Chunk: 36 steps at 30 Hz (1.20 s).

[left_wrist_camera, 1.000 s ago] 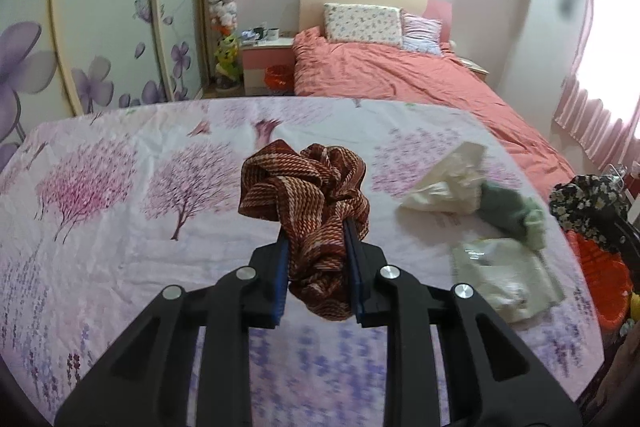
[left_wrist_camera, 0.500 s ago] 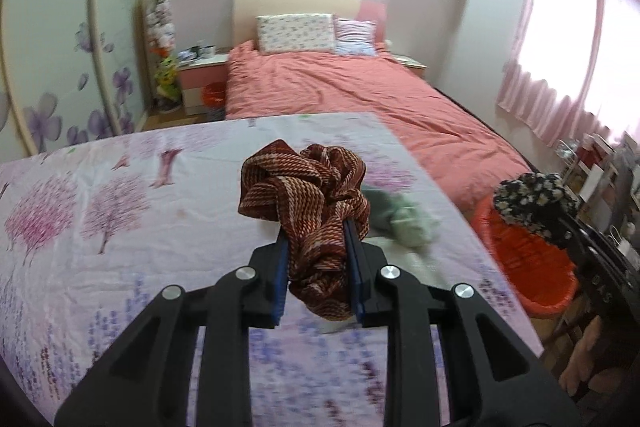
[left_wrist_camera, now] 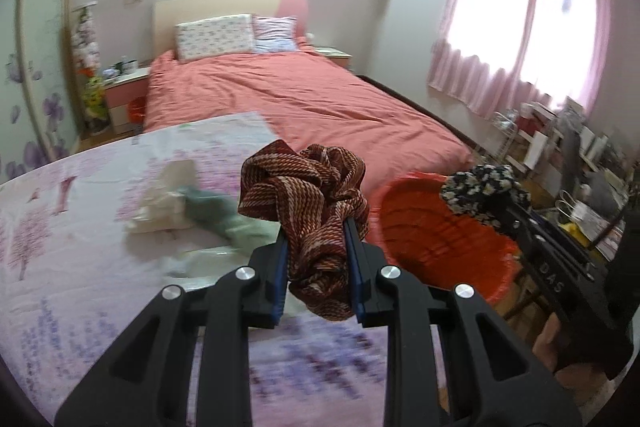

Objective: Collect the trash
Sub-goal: 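Carry the scrunchie and floral cloth in both grippers over the orange basket, then open both grippers to drop the scrunchie and cloth into the basket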

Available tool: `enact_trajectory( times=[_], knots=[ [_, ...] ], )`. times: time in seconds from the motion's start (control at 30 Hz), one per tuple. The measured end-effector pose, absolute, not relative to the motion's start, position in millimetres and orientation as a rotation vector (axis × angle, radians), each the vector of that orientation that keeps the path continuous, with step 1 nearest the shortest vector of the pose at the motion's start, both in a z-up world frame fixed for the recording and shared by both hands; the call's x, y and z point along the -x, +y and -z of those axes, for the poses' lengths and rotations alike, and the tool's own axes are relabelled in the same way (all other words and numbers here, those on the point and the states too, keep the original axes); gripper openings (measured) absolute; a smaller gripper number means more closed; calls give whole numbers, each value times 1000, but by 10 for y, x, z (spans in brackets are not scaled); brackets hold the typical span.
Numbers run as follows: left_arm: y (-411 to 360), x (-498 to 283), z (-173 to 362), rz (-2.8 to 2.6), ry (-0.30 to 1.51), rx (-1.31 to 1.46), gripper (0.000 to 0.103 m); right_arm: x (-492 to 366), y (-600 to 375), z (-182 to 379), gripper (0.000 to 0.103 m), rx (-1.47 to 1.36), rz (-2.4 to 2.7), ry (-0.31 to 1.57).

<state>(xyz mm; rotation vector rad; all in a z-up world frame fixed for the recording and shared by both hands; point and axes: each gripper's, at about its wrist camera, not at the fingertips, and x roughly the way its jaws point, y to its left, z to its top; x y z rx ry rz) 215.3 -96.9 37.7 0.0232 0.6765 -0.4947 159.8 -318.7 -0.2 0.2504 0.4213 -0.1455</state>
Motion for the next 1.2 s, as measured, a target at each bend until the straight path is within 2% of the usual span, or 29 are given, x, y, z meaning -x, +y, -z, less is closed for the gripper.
enact_trajectory(
  times=[0.37, 0.5, 0.63, 0.67, 0.83, 0.9, 1.1, 1.2],
  knots=[
    [-1938, -2173, -139, 651, 713, -68, 27, -1599, -3823, 177, 14, -340, 258, 417],
    [-2227, -2224, -21, 669, 736, -89, 31, -1645, -3984, 243, 15, -362, 279, 427],
    [-2353, -2324, 96, 657, 759, -106, 46, -1732, -4131, 345, 26, -394, 285, 454],
    [-2382, -2358, 131, 653, 770, -112, 47, -1756, -4159, 379, 31, -403, 282, 466],
    [-2334, -2445, 264, 617, 793, -125, 61, -1751, -4202, 487, 43, -414, 285, 501],
    [-2255, -2466, 266, 597, 788, -131, 62, -1724, -4178, 482, 52, -409, 292, 501],
    [-1970, -2462, 309, 527, 765, -164, 67, -1713, -4119, 416, 62, -370, 309, 500],
    [-1816, -2452, 313, 495, 754, -175, 69, -1745, -4094, 400, 62, -362, 305, 501]
  ],
)
